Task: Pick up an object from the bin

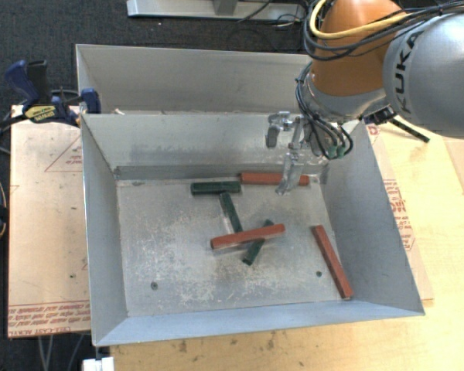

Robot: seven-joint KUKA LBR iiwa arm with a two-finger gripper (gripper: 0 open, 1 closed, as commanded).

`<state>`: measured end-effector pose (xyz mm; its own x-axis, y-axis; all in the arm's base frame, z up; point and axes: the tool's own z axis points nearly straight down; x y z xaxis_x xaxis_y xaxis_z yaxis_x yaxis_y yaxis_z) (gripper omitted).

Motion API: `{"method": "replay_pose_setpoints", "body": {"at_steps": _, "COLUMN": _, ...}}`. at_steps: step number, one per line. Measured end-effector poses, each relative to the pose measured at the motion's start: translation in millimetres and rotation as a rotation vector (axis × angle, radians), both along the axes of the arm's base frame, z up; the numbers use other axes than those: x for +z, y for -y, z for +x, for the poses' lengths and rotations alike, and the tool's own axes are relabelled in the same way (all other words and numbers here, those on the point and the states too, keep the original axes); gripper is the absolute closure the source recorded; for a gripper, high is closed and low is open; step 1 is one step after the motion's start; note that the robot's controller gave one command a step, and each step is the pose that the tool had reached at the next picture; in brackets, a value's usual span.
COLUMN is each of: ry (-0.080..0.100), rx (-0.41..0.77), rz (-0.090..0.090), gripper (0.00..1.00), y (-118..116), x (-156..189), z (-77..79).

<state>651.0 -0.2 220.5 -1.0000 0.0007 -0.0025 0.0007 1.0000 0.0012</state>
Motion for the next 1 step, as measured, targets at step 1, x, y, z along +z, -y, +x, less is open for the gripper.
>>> {"method": "replay_pose_setpoints", "body": {"at_steps": 1, "ry": 0.001, "rx": 0.167, "rz": -0.001, "gripper": 0.0, "y": -17.6, "x": -46.8, "z": -23.0}}
